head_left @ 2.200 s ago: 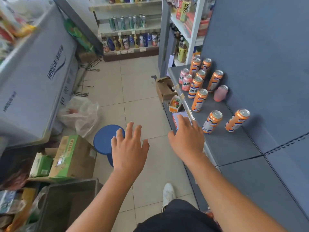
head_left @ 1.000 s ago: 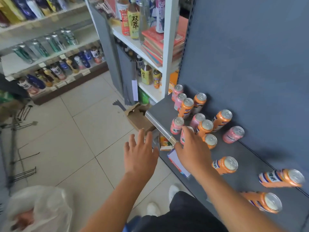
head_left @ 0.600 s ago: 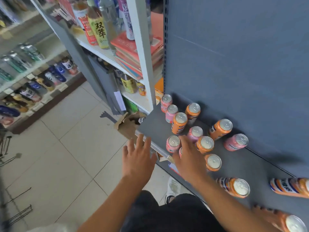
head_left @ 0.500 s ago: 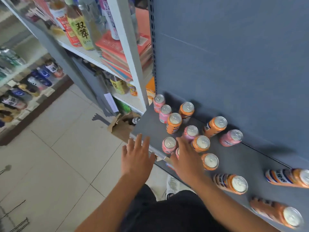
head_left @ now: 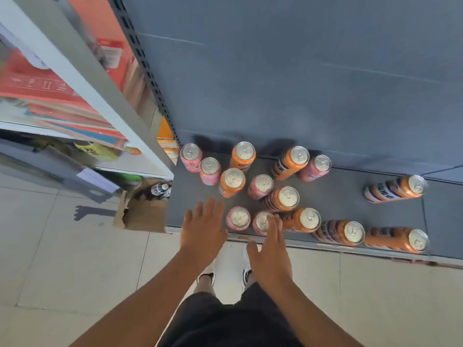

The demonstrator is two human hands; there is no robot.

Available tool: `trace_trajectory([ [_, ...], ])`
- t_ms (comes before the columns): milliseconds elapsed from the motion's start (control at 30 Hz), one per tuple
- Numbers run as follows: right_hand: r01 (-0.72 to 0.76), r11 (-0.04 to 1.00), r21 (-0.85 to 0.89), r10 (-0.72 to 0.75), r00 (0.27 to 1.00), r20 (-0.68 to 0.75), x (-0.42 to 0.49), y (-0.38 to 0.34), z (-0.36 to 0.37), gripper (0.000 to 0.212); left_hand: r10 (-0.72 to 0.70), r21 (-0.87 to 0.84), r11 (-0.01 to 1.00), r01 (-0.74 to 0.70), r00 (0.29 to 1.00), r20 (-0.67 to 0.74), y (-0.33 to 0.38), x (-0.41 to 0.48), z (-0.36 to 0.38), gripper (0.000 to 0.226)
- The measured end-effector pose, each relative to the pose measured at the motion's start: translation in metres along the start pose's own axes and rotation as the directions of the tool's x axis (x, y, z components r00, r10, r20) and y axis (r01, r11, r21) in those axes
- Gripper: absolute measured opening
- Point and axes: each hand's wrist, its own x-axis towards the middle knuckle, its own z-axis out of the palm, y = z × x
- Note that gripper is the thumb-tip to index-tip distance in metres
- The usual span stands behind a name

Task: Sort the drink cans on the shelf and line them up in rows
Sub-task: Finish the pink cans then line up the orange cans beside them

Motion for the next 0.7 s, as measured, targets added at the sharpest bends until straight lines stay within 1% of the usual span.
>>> trace_trajectory([
  [67,-0.152,0.978,0.143,0.152,0.988,0.016,-0.007,0.0,0.012,0.075,0.036,-0.066,0.997,-0.034,0.999,0.033,-0.006,0.008,0.01,0.061],
  [133,-0.269,0.926,0.264,0.262,0.963,0.059,-0.009,0.003,0.022,0.076,0.045,-0.157,0.987,-0.03,0.995,0.089,-0.011,0.014,0.02,0.069],
  [200,-0.355,0.862,0.361,0.343,0.934,0.099,-0.001,0.009,0.029,0.075,0.043,-0.252,0.968,-0.005,0.989,0.144,-0.014,0.019,0.029,0.077],
  [267,-0.411,0.808,0.423,0.401,0.909,0.117,0.013,0.015,0.035,0.076,0.047,-0.343,0.939,0.018,0.982,0.182,-0.016,0.024,0.039,0.082],
  [333,-0.425,0.781,0.458,0.427,0.898,0.105,0.026,0.022,0.041,0.077,0.067,-0.405,0.914,0.018,0.978,0.197,-0.016,0.029,0.049,0.084],
  [400,-0.402,0.767,0.5,0.423,0.903,0.077,0.037,0.028,0.045,0.075,0.09,-0.442,0.897,0.005,0.977,0.194,-0.013,0.034,0.058,0.082],
  [500,-0.358,0.773,0.525,0.412,0.911,0.015,0.053,0.036,0.047,0.068,0.112,-0.505,0.863,-0.023,0.983,0.147,-0.009,0.042,0.073,0.077],
  [600,-0.308,0.801,0.513,0.377,0.926,-0.033,0.067,0.044,0.051,0.068,0.096,-0.573,0.819,-0.024,0.991,0.096,-0.006,0.05,0.084,0.074],
  [700,-0.264,0.819,0.51,0.338,0.939,-0.057,0.08,0.05,0.053,0.069,0.077,-0.676,0.737,0.003,0.993,0.089,-0.003,0.057,0.089,0.075],
])
